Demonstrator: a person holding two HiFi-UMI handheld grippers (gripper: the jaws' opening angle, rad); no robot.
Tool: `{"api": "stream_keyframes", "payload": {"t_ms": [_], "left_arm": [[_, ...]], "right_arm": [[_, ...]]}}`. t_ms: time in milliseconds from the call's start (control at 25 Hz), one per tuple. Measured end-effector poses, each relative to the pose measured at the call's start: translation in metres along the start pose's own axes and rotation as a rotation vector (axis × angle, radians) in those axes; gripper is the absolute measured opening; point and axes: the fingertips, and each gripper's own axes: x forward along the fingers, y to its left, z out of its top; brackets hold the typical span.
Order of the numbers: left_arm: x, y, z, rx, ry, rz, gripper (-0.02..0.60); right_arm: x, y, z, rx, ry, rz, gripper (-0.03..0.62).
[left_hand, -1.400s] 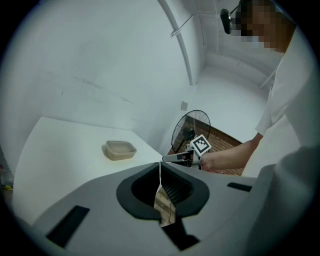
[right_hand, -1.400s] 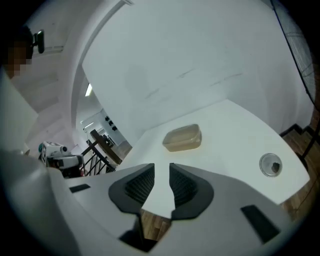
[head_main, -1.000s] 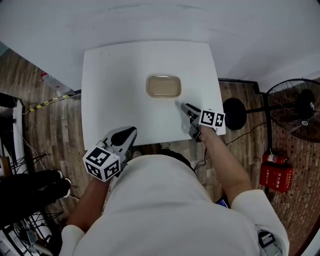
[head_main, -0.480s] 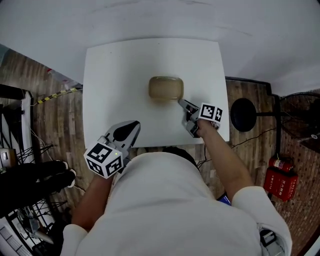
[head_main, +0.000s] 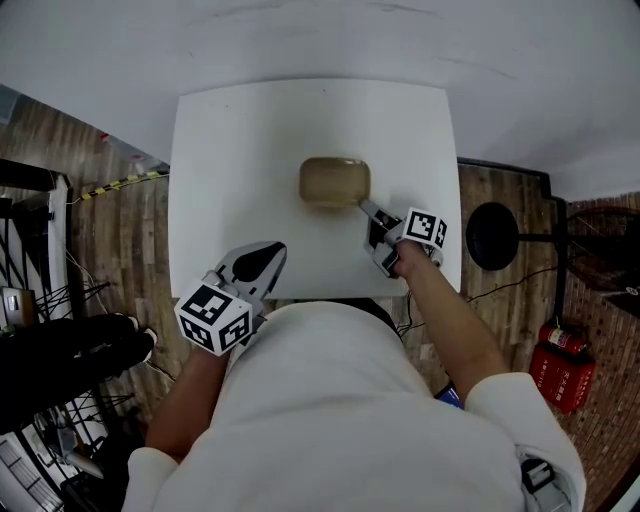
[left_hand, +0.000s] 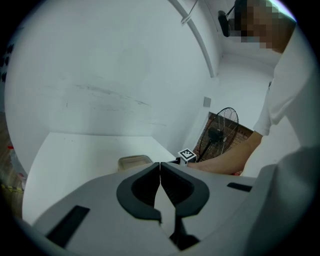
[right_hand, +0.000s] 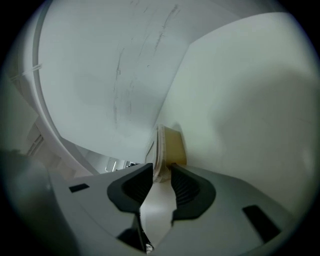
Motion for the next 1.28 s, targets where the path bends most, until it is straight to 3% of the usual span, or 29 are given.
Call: {"api": "stream_keyframes", "payload": {"t_ms": [240,680,1280], "left_arm": [[0.003,0.002,0.002,-0.012,-0.006,0.004,0.018],[0.000,0.006,0.001,-0.017,-0.015,0.009,0.018],[-0.024,0.015,0.004,-0.039,-0.069,-0.013,0.018]], "right_arm": [[-0.006,0.004,0.004,0.047,-0.027,0.014,0.069],[-0.022,0.015,0.007,0.102,-0.063,0.062,0.049],[-0.060,0.055,-0.004,0.051,-0.101,0.139,0.046]]}}
